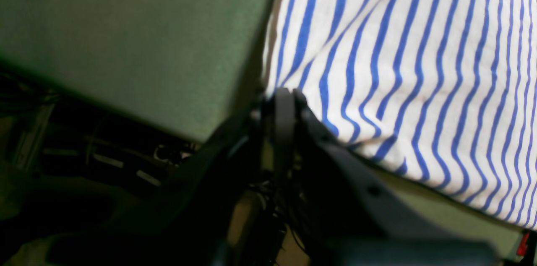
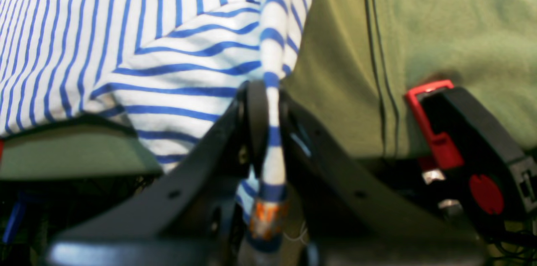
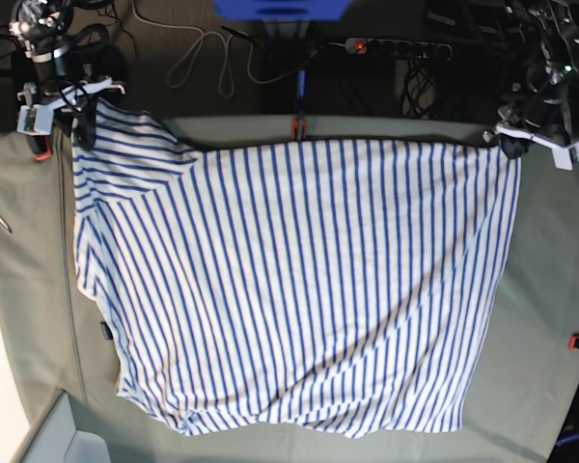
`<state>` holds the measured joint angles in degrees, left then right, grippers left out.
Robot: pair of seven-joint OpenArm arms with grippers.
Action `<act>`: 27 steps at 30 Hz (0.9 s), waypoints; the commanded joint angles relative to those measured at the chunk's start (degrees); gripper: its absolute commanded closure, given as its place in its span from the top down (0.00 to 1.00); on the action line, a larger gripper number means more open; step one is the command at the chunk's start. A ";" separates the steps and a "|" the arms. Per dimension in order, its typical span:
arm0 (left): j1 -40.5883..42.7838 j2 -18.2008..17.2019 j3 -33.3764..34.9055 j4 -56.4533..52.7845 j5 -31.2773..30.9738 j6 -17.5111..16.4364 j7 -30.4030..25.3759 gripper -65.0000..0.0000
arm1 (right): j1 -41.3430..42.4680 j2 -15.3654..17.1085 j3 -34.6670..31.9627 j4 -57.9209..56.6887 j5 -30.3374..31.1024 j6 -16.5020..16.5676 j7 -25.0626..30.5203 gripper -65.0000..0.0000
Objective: Layout the t-shirt on the table in an organized manner, then fold the t-shirt properly
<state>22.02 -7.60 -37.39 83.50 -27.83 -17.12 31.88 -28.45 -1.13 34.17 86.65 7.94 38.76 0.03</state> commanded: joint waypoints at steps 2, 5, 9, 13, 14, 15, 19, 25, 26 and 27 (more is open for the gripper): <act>-0.09 -0.80 1.47 0.67 -0.43 0.03 -1.24 0.00 | -0.34 0.29 0.33 0.69 1.07 1.24 1.42 0.00; 0.00 -1.15 3.41 0.67 -0.43 0.03 -1.24 0.00 | -0.34 0.29 0.33 0.69 1.07 1.24 1.42 0.00; -0.09 -0.80 3.67 0.76 -0.43 0.11 -1.07 0.00 | -0.43 0.29 0.33 0.69 1.07 1.24 1.42 0.00; 0.09 -0.71 3.67 0.76 -0.43 0.11 -1.33 0.00 | -0.43 0.29 0.33 0.69 1.07 1.24 1.42 0.00; 0.09 -0.71 3.67 0.67 -0.43 0.11 -1.33 0.00 | -0.43 0.29 0.33 0.69 1.07 1.24 1.42 0.00; 0.18 -0.71 3.67 0.67 -0.43 0.11 -1.33 0.00 | -0.43 0.29 0.33 0.69 1.07 1.24 1.42 0.00; 0.09 -0.80 3.58 0.76 -0.43 0.11 -1.15 0.00 | -0.52 0.29 0.33 0.69 1.07 1.24 1.42 0.00; -0.09 -0.89 3.58 1.37 -0.43 0.11 -0.98 0.00 | -1.14 0.29 0.33 0.86 1.07 1.24 1.77 0.00; -0.09 -0.89 3.58 1.37 -0.43 0.11 -0.98 0.00 | -1.05 0.29 0.33 0.86 1.07 1.24 1.77 0.00; -0.09 -0.89 3.58 1.29 -0.43 0.11 -0.98 0.00 | -1.05 0.29 0.33 0.78 1.07 1.24 1.77 0.00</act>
<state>22.02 -7.77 -33.43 83.79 -27.83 -16.86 31.86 -29.19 -1.13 34.17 86.61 7.97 38.76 0.16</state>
